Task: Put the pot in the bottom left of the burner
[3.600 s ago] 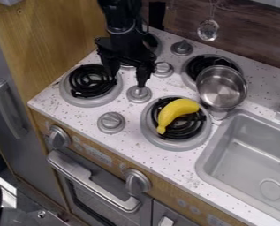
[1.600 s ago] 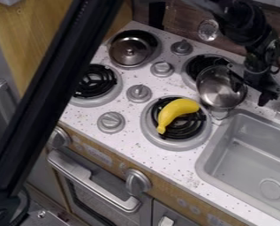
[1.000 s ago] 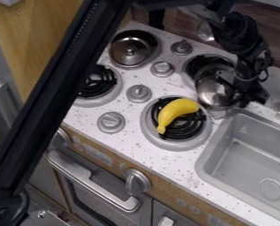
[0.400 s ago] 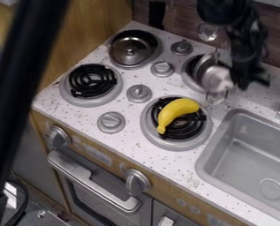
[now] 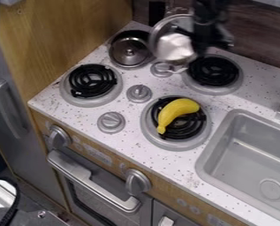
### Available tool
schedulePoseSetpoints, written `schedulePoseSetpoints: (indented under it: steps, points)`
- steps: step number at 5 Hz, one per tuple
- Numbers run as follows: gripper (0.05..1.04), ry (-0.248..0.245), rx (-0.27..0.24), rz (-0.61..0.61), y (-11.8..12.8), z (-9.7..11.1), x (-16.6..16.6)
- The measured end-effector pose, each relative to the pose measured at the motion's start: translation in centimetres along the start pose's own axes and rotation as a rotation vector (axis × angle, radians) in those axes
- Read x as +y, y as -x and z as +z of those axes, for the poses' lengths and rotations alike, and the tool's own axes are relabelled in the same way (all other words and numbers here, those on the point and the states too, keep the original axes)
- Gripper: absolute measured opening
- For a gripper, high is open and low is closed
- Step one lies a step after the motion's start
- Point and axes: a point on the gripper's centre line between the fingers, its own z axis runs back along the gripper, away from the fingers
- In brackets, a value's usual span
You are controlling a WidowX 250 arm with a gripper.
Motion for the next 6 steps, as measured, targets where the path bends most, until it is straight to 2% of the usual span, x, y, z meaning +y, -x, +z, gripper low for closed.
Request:
schedulePoseSetpoints:
  steps: [1, 2, 3, 4, 5, 6]
  points:
    - [0.07, -0.134, 0.03, 0.002, 0.3, -0.1, 3.6]
    - [0.07, -0.197, 0.112, 0.006, 1.4, -2.9, 7.9]
    - [0.07, -0.233, 0.212, 0.043, 2.7, -5.8, 13.2]
    - [0.07, -0.244, 0.296, 0.079, 3.9, -8.2, 17.4]
    - [0.07, -0.24, 0.33, 0.089, 4.4, -8.8, 17.8]
    - [0.07, -0.216, 0.313, 0.082, 5.9, -9.0, 17.5]
